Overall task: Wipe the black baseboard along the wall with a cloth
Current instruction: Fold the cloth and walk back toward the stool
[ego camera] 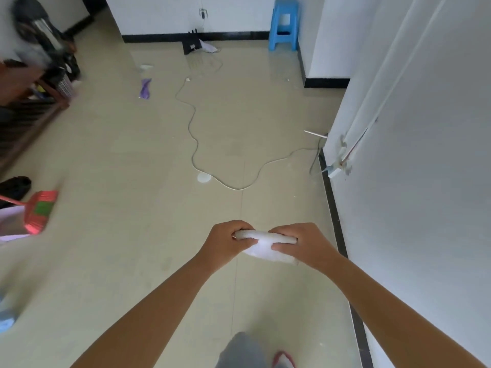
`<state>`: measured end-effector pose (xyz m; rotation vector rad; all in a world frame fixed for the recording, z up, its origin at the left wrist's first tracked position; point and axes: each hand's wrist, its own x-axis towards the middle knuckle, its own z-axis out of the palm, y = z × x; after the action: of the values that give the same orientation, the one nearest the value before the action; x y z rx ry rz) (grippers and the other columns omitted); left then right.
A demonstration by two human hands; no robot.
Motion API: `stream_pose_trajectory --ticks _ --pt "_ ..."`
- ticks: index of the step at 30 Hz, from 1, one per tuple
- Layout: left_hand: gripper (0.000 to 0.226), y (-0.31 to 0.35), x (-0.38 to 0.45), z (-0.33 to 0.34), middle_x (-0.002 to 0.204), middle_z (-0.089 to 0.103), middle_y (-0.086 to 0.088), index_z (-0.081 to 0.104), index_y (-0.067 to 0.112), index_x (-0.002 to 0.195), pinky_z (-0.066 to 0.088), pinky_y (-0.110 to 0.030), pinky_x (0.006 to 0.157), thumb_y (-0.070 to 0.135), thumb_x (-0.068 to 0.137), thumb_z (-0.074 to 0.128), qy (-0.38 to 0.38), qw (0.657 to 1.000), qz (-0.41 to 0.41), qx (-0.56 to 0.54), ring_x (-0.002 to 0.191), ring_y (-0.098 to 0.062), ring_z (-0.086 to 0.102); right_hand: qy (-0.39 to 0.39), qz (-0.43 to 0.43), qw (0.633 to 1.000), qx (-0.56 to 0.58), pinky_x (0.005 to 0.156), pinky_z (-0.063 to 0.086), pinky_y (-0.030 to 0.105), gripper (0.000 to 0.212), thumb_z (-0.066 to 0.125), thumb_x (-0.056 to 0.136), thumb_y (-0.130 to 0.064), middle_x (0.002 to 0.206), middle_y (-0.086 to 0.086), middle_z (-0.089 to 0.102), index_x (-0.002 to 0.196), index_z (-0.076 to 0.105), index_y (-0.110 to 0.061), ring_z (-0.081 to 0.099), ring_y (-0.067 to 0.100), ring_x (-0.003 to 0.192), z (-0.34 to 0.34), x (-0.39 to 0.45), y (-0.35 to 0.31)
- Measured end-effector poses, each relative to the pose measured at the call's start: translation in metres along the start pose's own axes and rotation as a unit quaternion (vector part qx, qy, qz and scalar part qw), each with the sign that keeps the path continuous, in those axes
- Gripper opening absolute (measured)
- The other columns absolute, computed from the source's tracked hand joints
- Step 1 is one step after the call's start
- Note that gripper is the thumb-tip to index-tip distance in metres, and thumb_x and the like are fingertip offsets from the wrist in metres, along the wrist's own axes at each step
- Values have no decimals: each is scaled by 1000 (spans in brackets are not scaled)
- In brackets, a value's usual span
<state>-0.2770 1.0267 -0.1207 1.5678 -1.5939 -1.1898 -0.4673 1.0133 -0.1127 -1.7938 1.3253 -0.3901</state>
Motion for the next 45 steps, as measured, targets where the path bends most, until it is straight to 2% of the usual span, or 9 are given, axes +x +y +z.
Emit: stream_pose_trajectory --ticks 6,9,13,15,19,32,35,38,45 --pt "19 -15 165 -50 79 62 10 62 22 81 39 -4 64 4 75 67 26 1000 3 15 71 5 55 -14 -23 999 -33 59 35 9 19 65 75 -22 77 -1 67 93 70 -19 53 8 68 -50 180 5" --pt "39 -30 246 -78 111 55 10 58 18 112 36 -12 91 13 75 71 7 997 14 81 107 -10 53 24 4 997 -75 62 34 14 26 63 81 -19 88 -1 69 106 68 -20 54 10 75 -71 258 13" --pt "65 -42 373 -121 151 20 1 31 22 138 11 -29 112 48 83 52 10 961 27 276 141 -19 9 70 42 987 -136 84 40 23 35 57 87 -21 112 2 67 122 58 -19 59 20 101 -111 364 23" --pt "70 -41 440 -136 154 4 -2 17 25 143 0 -38 114 58 85 37 22 919 33 391 142 -23 -8 108 47 980 -158 85 43 31 34 54 89 -20 110 6 67 123 57 -15 59 25 101 -135 414 29" --pt "66 -29 578 -158 155 -4 -2 8 28 144 -4 -43 113 56 89 30 40 868 45 494 141 -25 -14 181 46 964 -192 79 44 34 31 53 91 -20 108 7 67 120 59 -13 59 27 98 -183 522 42" --pt "60 4 952 -228 154 7 -3 21 25 142 -1 -43 114 50 90 37 98 885 -45 453 142 -21 -7 223 44 967 -114 76 40 31 24 63 82 -8 98 15 68 106 67 -4 61 31 93 -358 896 82" --pt "59 1 1035 -251 154 8 -1 22 27 142 0 -42 114 51 90 36 102 885 -55 450 142 -21 -6 216 32 974 -52 68 36 19 20 68 78 -5 92 13 70 97 69 -1 62 29 86 -392 980 84" --pt "59 1 1128 -274 154 7 -2 21 26 142 0 -43 114 51 90 35 96 884 -56 455 142 -22 -7 226 26 974 -10 65 31 11 18 70 76 -3 89 10 69 94 69 0 60 23 82 -427 1066 87" --pt "62 26 1353 -319 154 7 -3 14 27 143 -3 -42 113 51 90 36 50 883 1 467 142 -22 -7 266 8 963 -51 64 32 13 16 71 73 1 83 17 69 89 69 4 62 29 75 -520 1253 97"
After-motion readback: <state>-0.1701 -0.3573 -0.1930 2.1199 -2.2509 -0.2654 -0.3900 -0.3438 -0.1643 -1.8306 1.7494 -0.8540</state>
